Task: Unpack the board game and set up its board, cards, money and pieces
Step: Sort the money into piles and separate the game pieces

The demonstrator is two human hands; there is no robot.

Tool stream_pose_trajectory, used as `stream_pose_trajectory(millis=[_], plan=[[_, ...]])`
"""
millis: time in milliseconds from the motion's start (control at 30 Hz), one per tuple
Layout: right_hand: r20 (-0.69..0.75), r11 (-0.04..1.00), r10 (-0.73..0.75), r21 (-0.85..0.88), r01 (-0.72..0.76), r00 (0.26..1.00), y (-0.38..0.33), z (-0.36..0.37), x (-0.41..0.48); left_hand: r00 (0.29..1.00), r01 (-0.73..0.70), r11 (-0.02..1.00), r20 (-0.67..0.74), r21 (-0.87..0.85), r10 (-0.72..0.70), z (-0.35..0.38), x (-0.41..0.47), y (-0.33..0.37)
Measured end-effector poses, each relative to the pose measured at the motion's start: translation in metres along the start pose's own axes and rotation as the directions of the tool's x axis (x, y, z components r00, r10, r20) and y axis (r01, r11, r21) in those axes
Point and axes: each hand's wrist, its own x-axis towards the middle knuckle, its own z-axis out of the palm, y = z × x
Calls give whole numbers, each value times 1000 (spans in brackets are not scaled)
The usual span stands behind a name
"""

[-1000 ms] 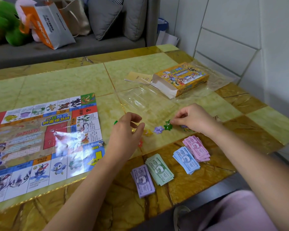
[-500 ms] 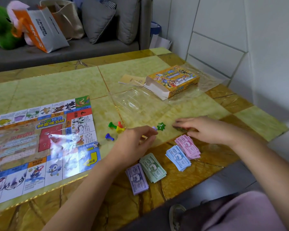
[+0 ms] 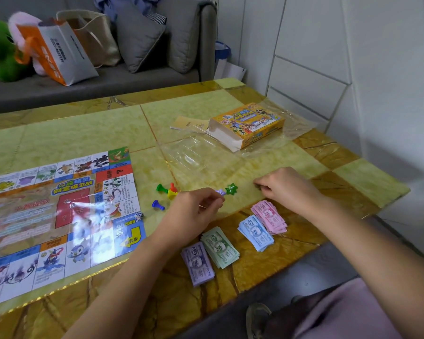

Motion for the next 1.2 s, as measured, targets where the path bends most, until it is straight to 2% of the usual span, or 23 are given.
stream_pose_trajectory(millis=[200,300,367,400,467,533,600,733,900,1000,1100,1200], plan=[[-81,992,89,94,-81,993,1,10,3,979,125,981,-143,-149,-147,-1,2,0],[-198,987,122,131,-98,973,-2,7,6,961,210,908,-96,-363,-260,-2,4,2],[-359,977,94,211,-18,929,-12,-2,6,944,287,780,28,-556,-328,-5,5,5],[-441,969,63,243,52,895,-19,-7,5,931,337,685,119,-646,-346,-6,5,7],[-567,941,-11,273,200,824,-40,-15,1,882,454,420,330,-786,-335,-6,6,12],[-622,904,-86,279,323,778,-62,-19,-3,825,545,162,491,-823,-281,-3,7,17],[-642,876,-183,237,419,745,-77,-18,-5,816,549,19,531,-836,-228,-2,7,21],[-602,848,-295,193,493,742,-83,-10,-2,864,436,-175,465,-883,-196,-8,9,20],[-586,834,-321,198,515,745,-82,-4,6,867,389,-256,446,-885,-224,-11,9,20],[-567,819,-291,268,507,770,-84,-4,7,865,349,-321,435,-880,-251,-15,11,17],[-547,779,-196,418,468,814,-84,-8,6,852,357,-295,439,-886,-286,-18,12,15],[-502,711,4,609,350,865,-78,-18,5,832,404,-208,452,-891,-321,-22,12,16]])
